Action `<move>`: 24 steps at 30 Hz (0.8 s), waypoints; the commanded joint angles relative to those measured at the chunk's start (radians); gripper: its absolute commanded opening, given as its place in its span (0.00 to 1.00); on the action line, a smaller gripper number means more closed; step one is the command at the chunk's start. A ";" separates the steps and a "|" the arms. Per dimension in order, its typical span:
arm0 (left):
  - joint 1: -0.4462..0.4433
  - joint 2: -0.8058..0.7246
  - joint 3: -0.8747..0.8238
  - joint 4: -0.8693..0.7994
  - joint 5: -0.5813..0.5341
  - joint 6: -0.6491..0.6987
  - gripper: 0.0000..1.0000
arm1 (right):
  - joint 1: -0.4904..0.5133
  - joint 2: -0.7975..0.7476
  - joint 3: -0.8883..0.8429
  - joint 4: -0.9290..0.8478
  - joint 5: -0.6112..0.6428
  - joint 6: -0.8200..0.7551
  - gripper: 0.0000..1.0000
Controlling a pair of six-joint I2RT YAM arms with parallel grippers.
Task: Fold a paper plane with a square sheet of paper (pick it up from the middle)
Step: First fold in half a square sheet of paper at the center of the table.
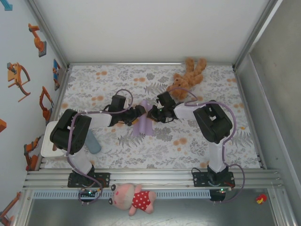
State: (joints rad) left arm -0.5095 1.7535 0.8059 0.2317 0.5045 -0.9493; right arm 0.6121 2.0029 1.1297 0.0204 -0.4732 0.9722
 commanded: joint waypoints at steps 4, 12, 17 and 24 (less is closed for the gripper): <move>-0.004 0.006 0.040 -0.162 -0.031 0.073 0.69 | 0.006 0.017 0.001 0.010 -0.023 -0.001 0.15; -0.004 -0.030 0.085 -0.209 -0.031 0.116 0.44 | -0.001 -0.074 -0.052 0.033 0.019 -0.011 0.16; 0.008 -0.123 0.089 -0.232 -0.018 0.152 0.37 | -0.042 -0.205 -0.134 0.089 0.046 -0.029 0.20; 0.058 -0.278 0.084 -0.186 0.112 0.143 0.35 | -0.117 -0.345 -0.228 0.265 -0.087 -0.037 0.49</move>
State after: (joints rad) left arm -0.4732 1.5257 0.8700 0.0292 0.5339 -0.8249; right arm 0.5114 1.7008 0.9337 0.1692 -0.4881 0.9478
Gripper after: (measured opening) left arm 0.349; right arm 0.473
